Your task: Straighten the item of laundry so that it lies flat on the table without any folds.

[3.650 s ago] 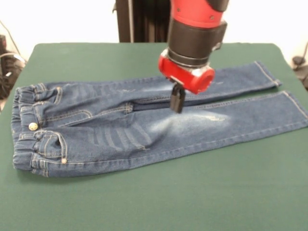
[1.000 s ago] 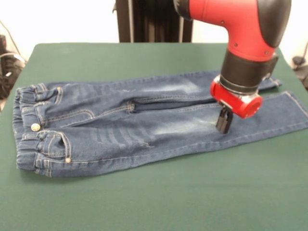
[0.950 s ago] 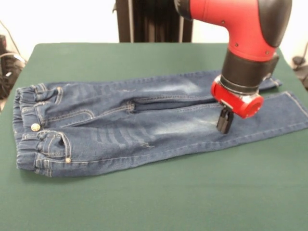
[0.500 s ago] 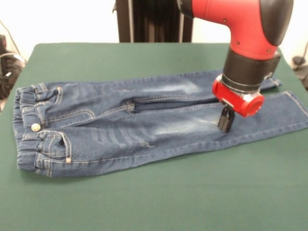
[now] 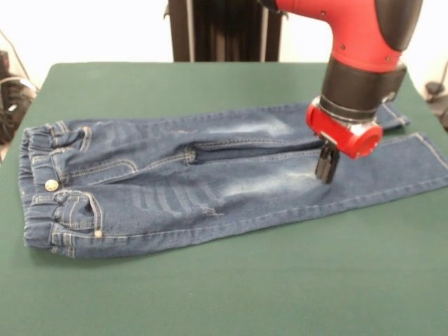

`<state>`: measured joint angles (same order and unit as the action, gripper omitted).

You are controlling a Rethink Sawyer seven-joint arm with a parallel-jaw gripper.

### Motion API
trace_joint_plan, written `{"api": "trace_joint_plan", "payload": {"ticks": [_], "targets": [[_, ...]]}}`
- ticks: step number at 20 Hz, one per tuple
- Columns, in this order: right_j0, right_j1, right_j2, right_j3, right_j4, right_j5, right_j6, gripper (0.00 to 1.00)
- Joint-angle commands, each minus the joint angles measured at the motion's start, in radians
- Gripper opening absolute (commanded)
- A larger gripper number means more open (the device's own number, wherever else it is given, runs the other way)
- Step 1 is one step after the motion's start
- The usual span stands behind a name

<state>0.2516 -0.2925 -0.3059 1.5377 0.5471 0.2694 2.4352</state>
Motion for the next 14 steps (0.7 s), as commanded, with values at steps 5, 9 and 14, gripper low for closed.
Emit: {"api": "trace_joint_plan", "payload": {"ticks": [5, 9, 14], "targets": [[0.063, -0.079, 0.043, 0.117, -0.013, 0.132, 0.181, 0.0], [0.083, -0.104, 0.035, 0.125, -0.007, 0.171, 0.201, 0.0], [0.119, -0.124, -0.019, 0.098, -0.019, 0.247, 0.224, 0.0]]}}
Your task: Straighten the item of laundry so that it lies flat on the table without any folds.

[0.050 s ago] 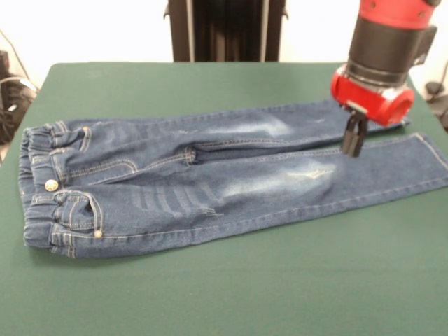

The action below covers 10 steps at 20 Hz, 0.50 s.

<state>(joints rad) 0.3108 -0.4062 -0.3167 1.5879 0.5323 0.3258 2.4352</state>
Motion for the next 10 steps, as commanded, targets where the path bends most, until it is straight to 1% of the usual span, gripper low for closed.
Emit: {"api": "trace_joint_plan", "payload": {"ticks": [1, 4, 7, 10], "targets": [[0.067, -0.016, -0.025, 0.038, -0.01, 0.213, 0.226, 0.0], [0.092, -0.034, -0.064, 0.021, -0.02, 0.272, 0.24, 0.0], [0.111, -0.025, -0.061, 0.023, 0.002, 0.261, 0.266, 0.0], [0.097, 0.007, -0.018, 0.028, 0.032, 0.2, 0.262, 0.0]]}}
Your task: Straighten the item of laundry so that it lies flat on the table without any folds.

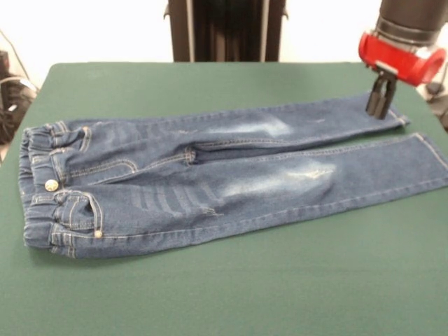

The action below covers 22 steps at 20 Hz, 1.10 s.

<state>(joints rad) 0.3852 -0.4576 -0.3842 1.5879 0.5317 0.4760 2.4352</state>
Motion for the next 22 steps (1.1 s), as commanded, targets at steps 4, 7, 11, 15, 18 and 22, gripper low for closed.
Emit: {"api": "trace_joint_plan", "payload": {"ticks": [4, 7, 11, 15, 18, 22], "targets": [[-0.009, 0.108, 0.094, 0.022, 0.047, -0.028, 0.233, 0.0], [-0.023, 0.14, 0.118, 0.015, 0.057, -0.077, 0.226, 0.0], [-0.027, 0.18, 0.123, -0.012, 0.06, -0.105, 0.224, 0.0], [-0.02, 0.21, 0.097, -0.053, 0.063, -0.086, 0.235, 0.0], [-0.012, 0.228, 0.097, -0.065, 0.075, -0.09, 0.25, 0.0], [0.012, 0.252, 0.098, -0.071, 0.105, -0.109, 0.287, 0.0]]}}
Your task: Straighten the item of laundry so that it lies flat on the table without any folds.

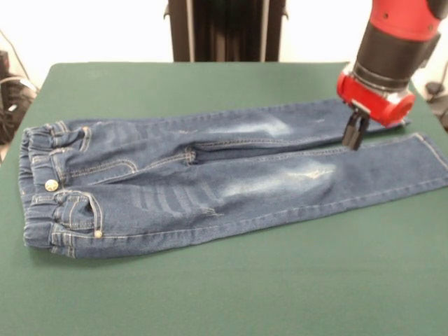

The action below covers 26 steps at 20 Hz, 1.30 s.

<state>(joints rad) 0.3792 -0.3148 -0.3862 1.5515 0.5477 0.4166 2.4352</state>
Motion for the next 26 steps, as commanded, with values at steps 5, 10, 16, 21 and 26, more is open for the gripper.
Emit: {"api": "trace_joint_plan", "payload": {"ticks": [5, 10, 16, 21, 26], "targets": [[0.032, 0.106, 0.098, -0.028, 0.111, -0.043, 0.293, 0.0], [0.054, 0.122, 0.077, -0.038, 0.132, -0.041, 0.303, 0.0], [0.07, 0.182, 0.071, -0.083, 0.169, -0.061, 0.323, 0.0], [0.095, 0.215, 0.049, -0.121, 0.194, -0.017, 0.354, 0.0], [0.112, 0.223, 0.044, -0.124, 0.211, -0.028, 0.348, 0.0]]}}
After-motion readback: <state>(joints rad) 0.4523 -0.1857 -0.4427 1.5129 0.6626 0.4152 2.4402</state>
